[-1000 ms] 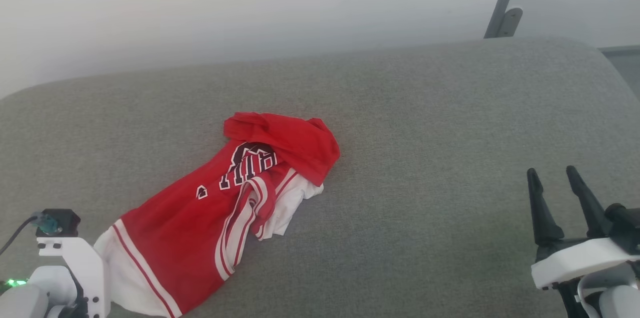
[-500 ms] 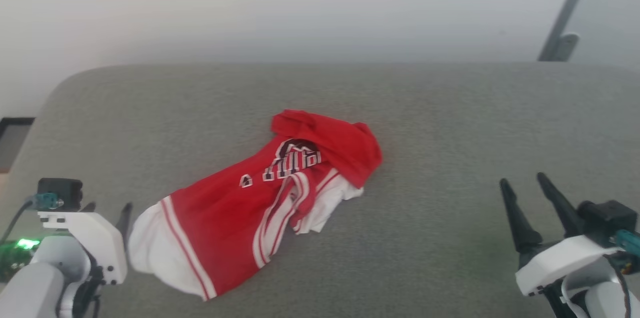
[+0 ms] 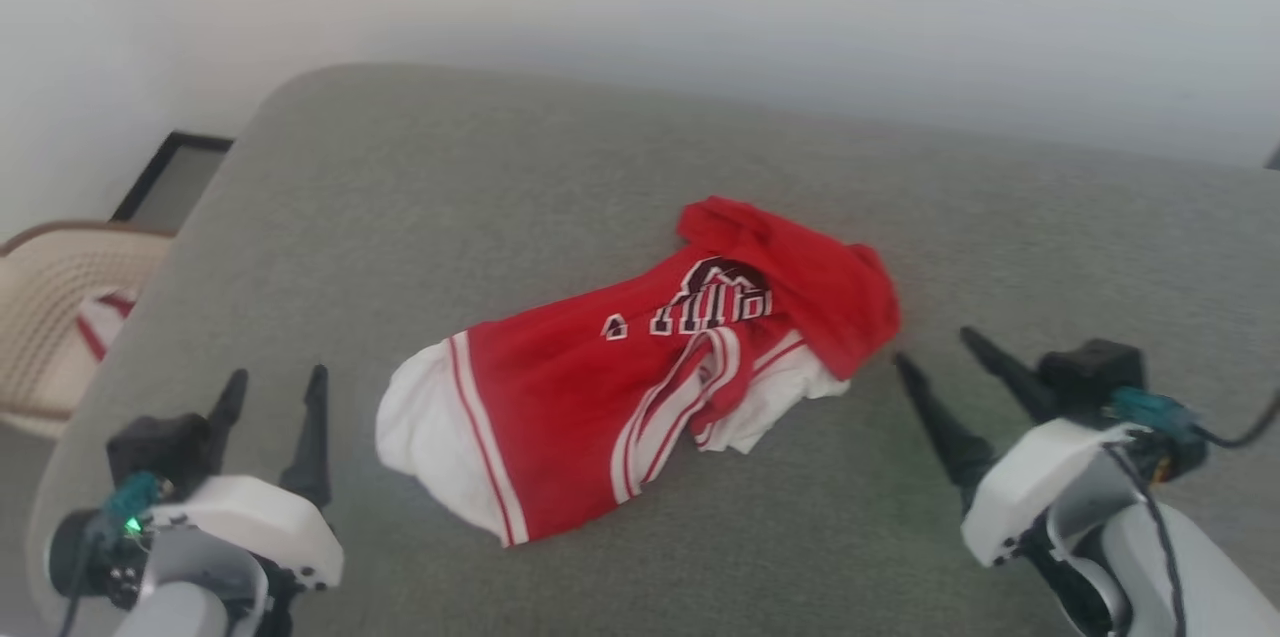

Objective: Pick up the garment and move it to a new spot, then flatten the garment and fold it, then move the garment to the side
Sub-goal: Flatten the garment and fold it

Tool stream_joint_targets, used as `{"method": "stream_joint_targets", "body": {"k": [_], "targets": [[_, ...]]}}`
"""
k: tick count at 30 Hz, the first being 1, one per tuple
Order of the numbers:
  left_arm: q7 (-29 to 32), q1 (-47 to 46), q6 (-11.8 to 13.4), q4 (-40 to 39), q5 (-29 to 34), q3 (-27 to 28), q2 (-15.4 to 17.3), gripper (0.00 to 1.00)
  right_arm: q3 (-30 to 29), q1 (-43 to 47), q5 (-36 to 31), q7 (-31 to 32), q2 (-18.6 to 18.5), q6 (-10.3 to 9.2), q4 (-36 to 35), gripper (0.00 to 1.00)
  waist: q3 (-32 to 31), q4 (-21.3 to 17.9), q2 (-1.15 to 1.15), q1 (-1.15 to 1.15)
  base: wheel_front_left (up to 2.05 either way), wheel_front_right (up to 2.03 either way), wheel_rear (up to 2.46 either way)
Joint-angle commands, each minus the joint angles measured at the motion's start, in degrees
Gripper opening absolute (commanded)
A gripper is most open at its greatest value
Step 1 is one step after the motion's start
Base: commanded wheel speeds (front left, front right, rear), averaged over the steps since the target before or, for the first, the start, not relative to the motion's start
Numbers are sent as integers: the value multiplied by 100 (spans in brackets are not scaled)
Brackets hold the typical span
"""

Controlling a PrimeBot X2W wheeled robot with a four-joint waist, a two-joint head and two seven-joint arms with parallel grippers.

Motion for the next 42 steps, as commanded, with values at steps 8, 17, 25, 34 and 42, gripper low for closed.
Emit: {"method": "stream_joint_targets", "body": {"k": [8,17,25,34,42], "targets": [[-438,163,232,-340,208,24,-413,100,951,-539,427,578,-410,0,170,100,475,593,0,0,0,0,0],[-525,181,193,-383,327,57,-906,100,1475,-1031,352,935,-628,-1,647,100,713,963,0,0,0,0,0],[-523,209,46,-381,519,230,-1190,100,2037,-1363,-83,1269,-587,-1,1230,0,761,1109,0,0,0,0,0],[-525,331,-135,-314,674,543,-1328,100,2205,-1662,171,1304,-593,-1,1336,0,592,1006,0,0,0,0,0],[-526,489,-221,-346,781,776,-1232,100,1580,-1462,453,1359,-1273,-1,764,0,331,639,0,0,0,0,0]]}}
